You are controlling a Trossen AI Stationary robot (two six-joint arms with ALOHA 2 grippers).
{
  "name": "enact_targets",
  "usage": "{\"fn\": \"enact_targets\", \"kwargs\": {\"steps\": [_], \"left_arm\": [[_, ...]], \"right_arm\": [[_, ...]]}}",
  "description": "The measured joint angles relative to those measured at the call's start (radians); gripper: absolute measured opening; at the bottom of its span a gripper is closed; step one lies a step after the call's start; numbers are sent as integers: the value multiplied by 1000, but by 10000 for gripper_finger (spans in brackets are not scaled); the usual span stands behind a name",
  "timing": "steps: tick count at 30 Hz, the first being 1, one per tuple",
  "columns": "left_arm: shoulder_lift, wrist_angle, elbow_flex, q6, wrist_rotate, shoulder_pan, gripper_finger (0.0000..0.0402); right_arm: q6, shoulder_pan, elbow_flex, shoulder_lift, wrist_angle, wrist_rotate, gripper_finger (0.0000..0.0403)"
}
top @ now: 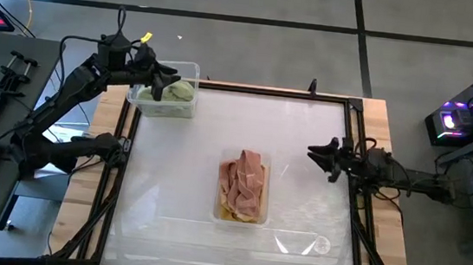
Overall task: Sort towels by color in basket
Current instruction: Return to Home Position
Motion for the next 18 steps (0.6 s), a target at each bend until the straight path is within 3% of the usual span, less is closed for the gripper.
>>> {"fn": "enact_targets", "kwargs": {"steps": [3,12,18], "left_arm": [[-18,4,0,7,0,0,133],[-95,13,0,-30,0,-15,133],[-115,1,0,-157,-3,-39,133]], "right_arm": [[12,-1,0,6,-37,59,151],[-12,0,0,16,-39,21,151],[-4,0,0,16,-39,19,151]]}}
